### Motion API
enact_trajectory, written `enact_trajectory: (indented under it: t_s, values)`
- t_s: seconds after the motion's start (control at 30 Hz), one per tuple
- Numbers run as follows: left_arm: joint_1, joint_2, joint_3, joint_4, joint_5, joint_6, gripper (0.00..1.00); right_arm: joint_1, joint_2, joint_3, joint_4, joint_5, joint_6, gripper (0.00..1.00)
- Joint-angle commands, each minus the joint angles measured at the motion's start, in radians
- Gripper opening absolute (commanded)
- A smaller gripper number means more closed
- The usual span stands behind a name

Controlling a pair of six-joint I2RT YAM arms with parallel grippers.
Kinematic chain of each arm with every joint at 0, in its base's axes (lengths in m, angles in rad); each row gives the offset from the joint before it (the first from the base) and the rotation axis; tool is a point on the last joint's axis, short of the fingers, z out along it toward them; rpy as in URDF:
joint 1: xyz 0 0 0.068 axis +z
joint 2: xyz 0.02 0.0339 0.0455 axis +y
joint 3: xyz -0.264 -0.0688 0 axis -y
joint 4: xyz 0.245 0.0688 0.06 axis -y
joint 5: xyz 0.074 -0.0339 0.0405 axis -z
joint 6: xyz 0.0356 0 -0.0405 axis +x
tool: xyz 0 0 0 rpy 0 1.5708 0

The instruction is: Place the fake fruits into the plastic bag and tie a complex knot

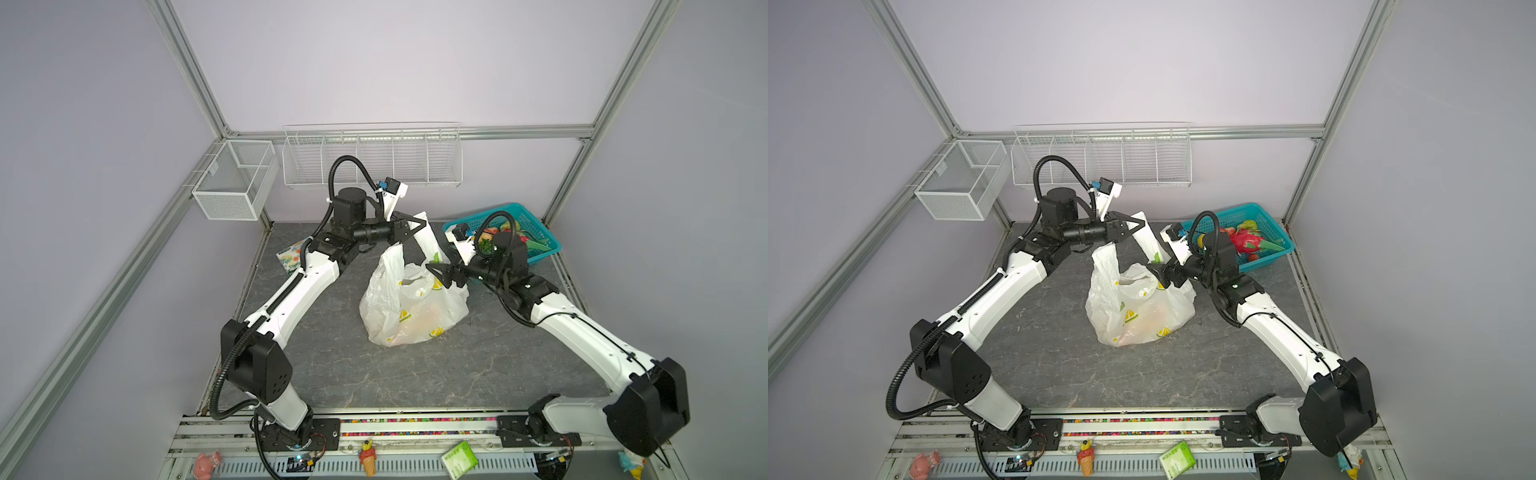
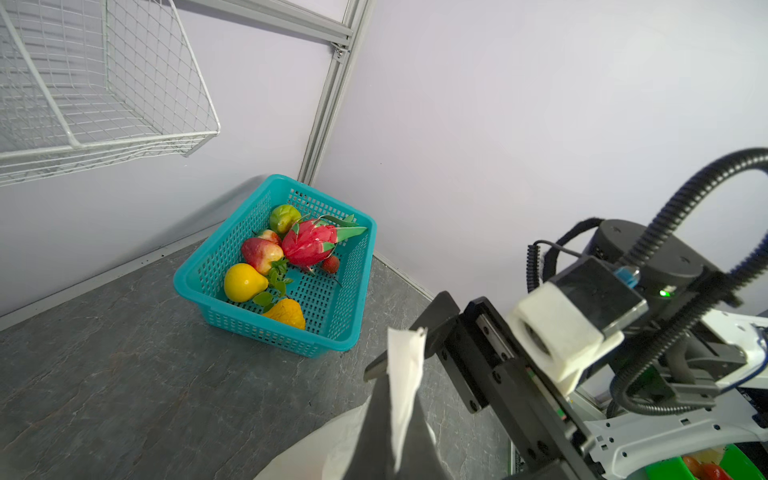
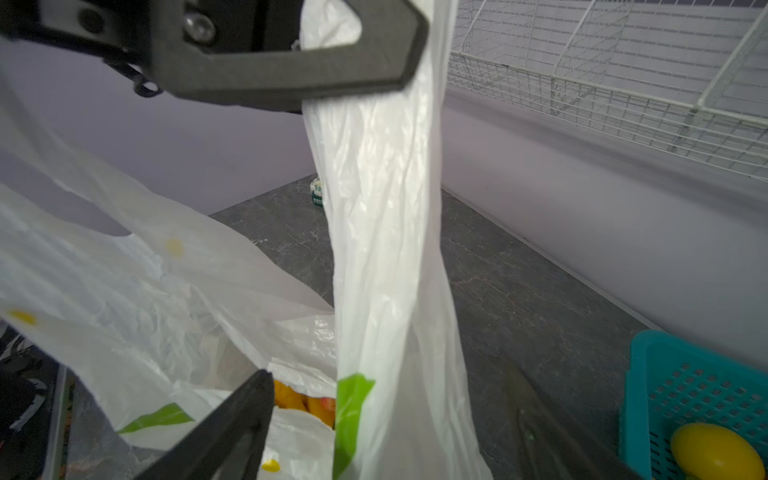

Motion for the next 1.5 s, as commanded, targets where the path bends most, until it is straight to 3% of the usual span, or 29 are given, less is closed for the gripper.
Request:
enact_trajectory:
  t_s: [0.0,0.17,0.47,0.83,1.0,1.1,1.2,1.3,1.47]
  values:
    - [0.003,-0.016,0.036,0.005,0.024,0.01,0.0,-0.047,0.046,0.081,-0.135,-0.255,-0.089,0.89]
    - [0.002,-0.014,0.04,0.011,0.032,0.0,0.0,-0.078,0.141,0.185,-0.197,-0.425,-0.136,0.99]
    - [0.002,-0.011,0.043,0.005,0.036,0.003,0.0,-0.098,0.257,0.261,-0.175,-0.556,-0.116,0.61]
    - [0.003,-0.008,0.048,0.015,0.016,-0.01,0.0,-0.107,0.277,0.253,-0.152,-0.569,-0.097,0.19]
    - [0.015,-0.056,0.031,0.011,-0.066,-0.001,0.49,-0.11,0.264,0.217,-0.131,-0.516,-0.075,0.07]
    - [0.055,-0.129,-0.025,0.046,-0.142,-0.008,0.68,-0.11,0.251,0.185,-0.109,-0.489,-0.054,0.07]
    - [0.125,-0.217,-0.099,0.086,-0.177,-0.042,0.77,-0.111,0.239,0.168,-0.108,-0.462,-0.04,0.07]
    - [0.206,-0.336,-0.225,0.105,-0.193,-0.047,0.79,-0.111,0.224,0.157,-0.117,-0.427,-0.03,0.07]
    - [0.264,-0.528,-0.421,-0.007,-0.173,0.138,0.79,-0.113,0.203,0.166,-0.16,-0.386,-0.032,0.07]
